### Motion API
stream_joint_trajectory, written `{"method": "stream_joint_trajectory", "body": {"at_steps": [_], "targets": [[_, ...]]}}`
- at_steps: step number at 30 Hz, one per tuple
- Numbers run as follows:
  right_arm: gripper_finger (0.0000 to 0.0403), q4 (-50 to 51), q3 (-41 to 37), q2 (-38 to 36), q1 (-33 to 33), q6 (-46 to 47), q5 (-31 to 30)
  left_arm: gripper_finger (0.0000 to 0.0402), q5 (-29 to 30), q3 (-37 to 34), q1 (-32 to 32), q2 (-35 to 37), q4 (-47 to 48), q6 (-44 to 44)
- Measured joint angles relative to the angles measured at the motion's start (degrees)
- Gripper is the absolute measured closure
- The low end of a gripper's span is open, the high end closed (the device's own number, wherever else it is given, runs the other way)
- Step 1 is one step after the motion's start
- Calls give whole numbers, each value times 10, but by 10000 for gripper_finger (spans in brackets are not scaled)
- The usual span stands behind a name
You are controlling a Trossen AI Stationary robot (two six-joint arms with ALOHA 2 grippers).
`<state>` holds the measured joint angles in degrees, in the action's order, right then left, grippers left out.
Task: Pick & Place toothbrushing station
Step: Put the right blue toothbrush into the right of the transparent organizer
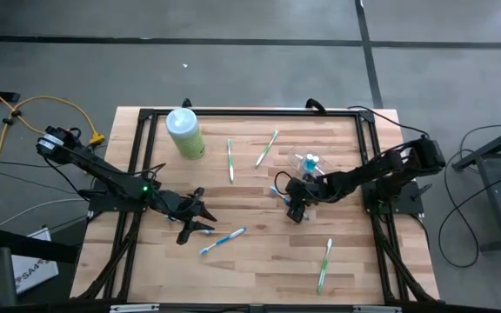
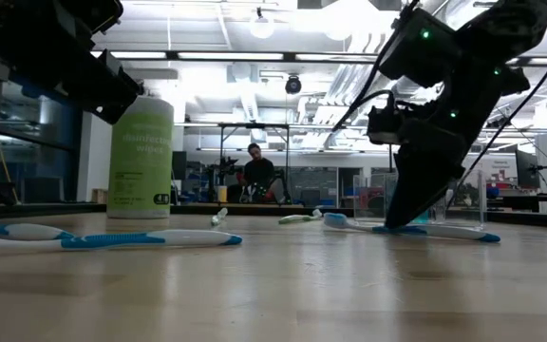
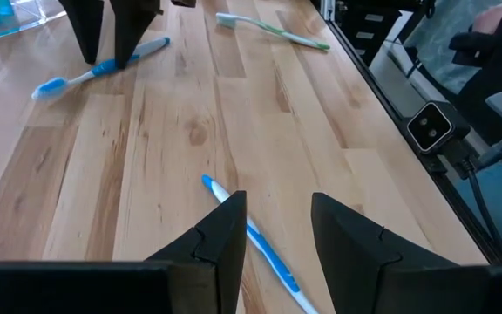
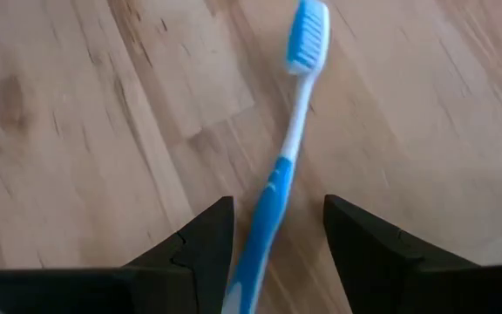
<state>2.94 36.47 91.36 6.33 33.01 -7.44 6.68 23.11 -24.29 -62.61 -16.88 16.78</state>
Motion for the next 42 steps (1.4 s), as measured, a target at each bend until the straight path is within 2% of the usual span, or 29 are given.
{"method": "stream_joint_trajectory", "body": {"at_steps": [20,31,35,42], "targets": [[232,-23,0,7,5,30,29,274,0,0,0,0,0,0],[233,4,1,6,16,43,9,274,0,0,0,0,0,0],[256,7,1,6,16,43,6,274,0,0,0,0,0,0],[327,2,0,7,15,30,3,274,0,0,0,0,0,0]]}}
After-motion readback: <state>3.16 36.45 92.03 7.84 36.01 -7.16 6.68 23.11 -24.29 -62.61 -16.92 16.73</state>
